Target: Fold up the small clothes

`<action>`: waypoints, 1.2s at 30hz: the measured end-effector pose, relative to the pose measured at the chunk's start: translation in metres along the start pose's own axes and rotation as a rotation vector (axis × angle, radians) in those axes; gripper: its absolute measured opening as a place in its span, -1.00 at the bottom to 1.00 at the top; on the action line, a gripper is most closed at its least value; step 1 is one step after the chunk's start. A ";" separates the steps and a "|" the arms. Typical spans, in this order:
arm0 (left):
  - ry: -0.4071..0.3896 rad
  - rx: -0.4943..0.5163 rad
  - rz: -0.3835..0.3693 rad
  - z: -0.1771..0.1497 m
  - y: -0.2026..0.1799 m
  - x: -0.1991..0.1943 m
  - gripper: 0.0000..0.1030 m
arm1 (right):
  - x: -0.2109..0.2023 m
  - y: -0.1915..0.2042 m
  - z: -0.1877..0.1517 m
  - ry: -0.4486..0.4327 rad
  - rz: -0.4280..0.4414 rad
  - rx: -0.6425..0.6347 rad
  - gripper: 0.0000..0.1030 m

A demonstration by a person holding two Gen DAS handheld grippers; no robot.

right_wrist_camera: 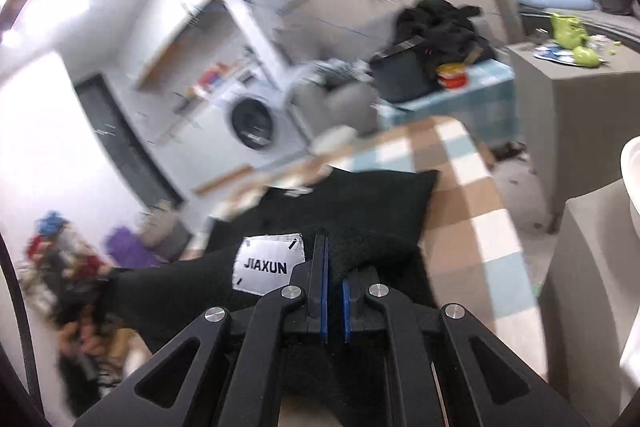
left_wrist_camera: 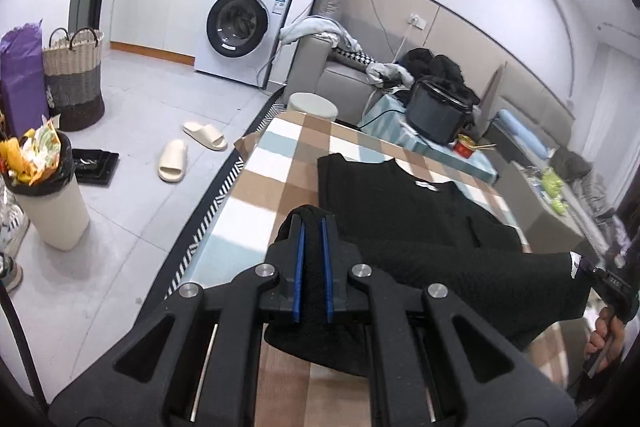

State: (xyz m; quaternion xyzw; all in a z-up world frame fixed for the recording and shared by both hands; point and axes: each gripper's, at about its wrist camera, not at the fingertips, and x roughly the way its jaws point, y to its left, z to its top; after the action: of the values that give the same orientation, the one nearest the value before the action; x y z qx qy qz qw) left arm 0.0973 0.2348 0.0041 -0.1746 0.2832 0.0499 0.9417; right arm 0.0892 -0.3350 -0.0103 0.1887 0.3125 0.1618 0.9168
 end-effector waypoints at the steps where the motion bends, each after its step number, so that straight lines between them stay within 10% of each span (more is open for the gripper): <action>1: 0.005 0.011 0.006 0.003 -0.003 0.013 -0.90 | 0.018 -0.002 0.003 0.023 -0.015 0.029 -0.91; 5: 0.076 -0.013 0.047 0.001 -0.001 0.063 -0.89 | 0.061 -0.016 0.002 0.092 -0.095 0.068 -0.90; 13: 0.257 -0.098 0.053 -0.025 0.022 0.126 -0.37 | 0.064 -0.050 -0.012 0.178 -0.169 0.115 0.36; 15: 0.269 -0.098 0.097 -0.029 0.021 0.137 0.24 | 0.067 -0.059 -0.015 0.202 -0.150 0.140 0.37; 19: 0.314 -0.126 0.050 -0.032 0.014 0.165 0.25 | 0.086 -0.060 -0.024 0.282 -0.081 0.159 0.37; 26: 0.320 0.002 0.015 -0.039 -0.019 0.184 -0.37 | 0.111 -0.039 -0.031 0.343 -0.052 0.063 -0.19; 36: 0.338 0.079 0.018 -0.056 -0.030 0.155 -0.40 | 0.102 -0.029 -0.046 0.385 -0.073 0.027 -0.28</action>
State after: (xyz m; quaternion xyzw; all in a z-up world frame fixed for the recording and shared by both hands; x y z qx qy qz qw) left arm 0.2038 0.1857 -0.1159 -0.1410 0.4407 0.0172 0.8863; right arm 0.1421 -0.3068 -0.1097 0.1551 0.4906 0.1575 0.8429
